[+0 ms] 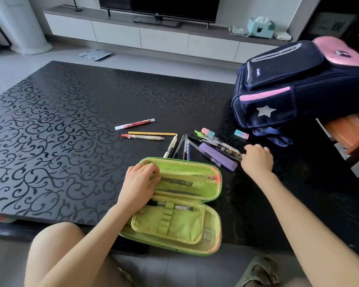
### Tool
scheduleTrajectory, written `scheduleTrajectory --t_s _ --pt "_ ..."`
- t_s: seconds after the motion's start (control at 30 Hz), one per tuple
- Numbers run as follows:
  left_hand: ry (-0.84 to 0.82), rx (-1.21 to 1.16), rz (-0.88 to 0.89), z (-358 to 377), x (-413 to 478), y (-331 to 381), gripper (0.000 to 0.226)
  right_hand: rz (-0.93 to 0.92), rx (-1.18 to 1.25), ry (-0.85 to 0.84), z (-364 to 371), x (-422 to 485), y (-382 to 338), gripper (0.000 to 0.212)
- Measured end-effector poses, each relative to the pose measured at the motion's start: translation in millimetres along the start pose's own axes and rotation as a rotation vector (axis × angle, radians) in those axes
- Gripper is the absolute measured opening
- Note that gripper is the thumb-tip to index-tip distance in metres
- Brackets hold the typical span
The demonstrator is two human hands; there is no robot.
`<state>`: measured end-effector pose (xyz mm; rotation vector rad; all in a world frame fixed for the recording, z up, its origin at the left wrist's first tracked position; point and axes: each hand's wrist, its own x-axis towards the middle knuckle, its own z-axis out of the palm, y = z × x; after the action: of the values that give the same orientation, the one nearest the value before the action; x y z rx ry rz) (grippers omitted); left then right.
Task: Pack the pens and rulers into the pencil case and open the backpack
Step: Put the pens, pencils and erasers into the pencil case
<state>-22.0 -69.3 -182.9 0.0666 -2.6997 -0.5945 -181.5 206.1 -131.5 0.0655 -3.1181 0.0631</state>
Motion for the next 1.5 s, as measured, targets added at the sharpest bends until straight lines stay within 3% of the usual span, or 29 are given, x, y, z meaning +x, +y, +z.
scheduleTrajectory --t_s 0.07,0.2,0.37,0.53,0.63,0.77,0.87,1.0,1.1,1.2,1.3,1.4,1.47,1.5 --pt "-0.042 0.027 0.023 -2.6 3.3 0.4 0.019 0.031 -0.067 -0.123 8.6 8.9 22.6 0.033" --pt "-0.217 0.139 0.068 -16.0 20.1 6.5 0.057 0.014 0.044 -0.141 13.7 11.9 40.4 0.02" --pt "-0.448 0.182 -0.016 -21.1 37.4 11.4 0.03 0.058 0.179 -0.116 5.7 0.7 41.9 0.011" --pt "-0.347 0.116 0.067 -19.3 31.5 7.1 0.02 -0.035 0.348 0.247 -24.3 -30.2 17.3 0.015" --pt "-0.281 0.067 0.081 -20.7 27.7 5.9 0.014 -0.313 0.457 0.151 -32.7 -52.5 -27.0 0.016" --pt "-0.289 0.045 0.084 -27.0 20.5 3.9 0.012 -0.594 0.204 0.049 -11.6 -64.2 -78.6 0.015" --pt "-0.284 0.072 0.082 -28.7 18.7 -0.4 0.015 -0.623 0.096 -0.041 3.3 -67.9 -97.0 0.018" --pt "-0.142 0.156 0.247 -30.8 17.9 2.0 0.013 -0.601 0.119 -0.007 6.5 -76.0 -109.5 0.017" --pt "-0.074 0.162 0.272 -32.7 15.3 -0.7 0.014 -0.577 0.16 -0.01 3.3 -77.0 -111.6 0.016" --pt "-0.071 0.123 0.243 -29.9 14.3 -5.1 0.014 -0.645 0.184 -0.221 -8.2 -79.3 -107.0 0.022" --pt "-0.13 0.08 0.209 -20.8 14.6 -4.4 0.011 -0.722 0.126 -0.357 -18.5 -78.8 -101.5 0.044" --pt "-0.175 0.016 0.133 -15.9 15.6 -4.6 0.012 -0.544 0.292 -0.096 -13.2 -59.6 -86.4 0.043" --pt "-0.191 0.022 0.117 -15.0 16.1 -5.6 0.011 -0.337 0.206 0.118 -7.8 -41.4 -65.6 0.029" --pt "-0.206 0.027 0.111 -15.1 16.5 -5.2 0.01 -0.256 0.12 0.119 -6.0 -34.6 -53.3 0.026"
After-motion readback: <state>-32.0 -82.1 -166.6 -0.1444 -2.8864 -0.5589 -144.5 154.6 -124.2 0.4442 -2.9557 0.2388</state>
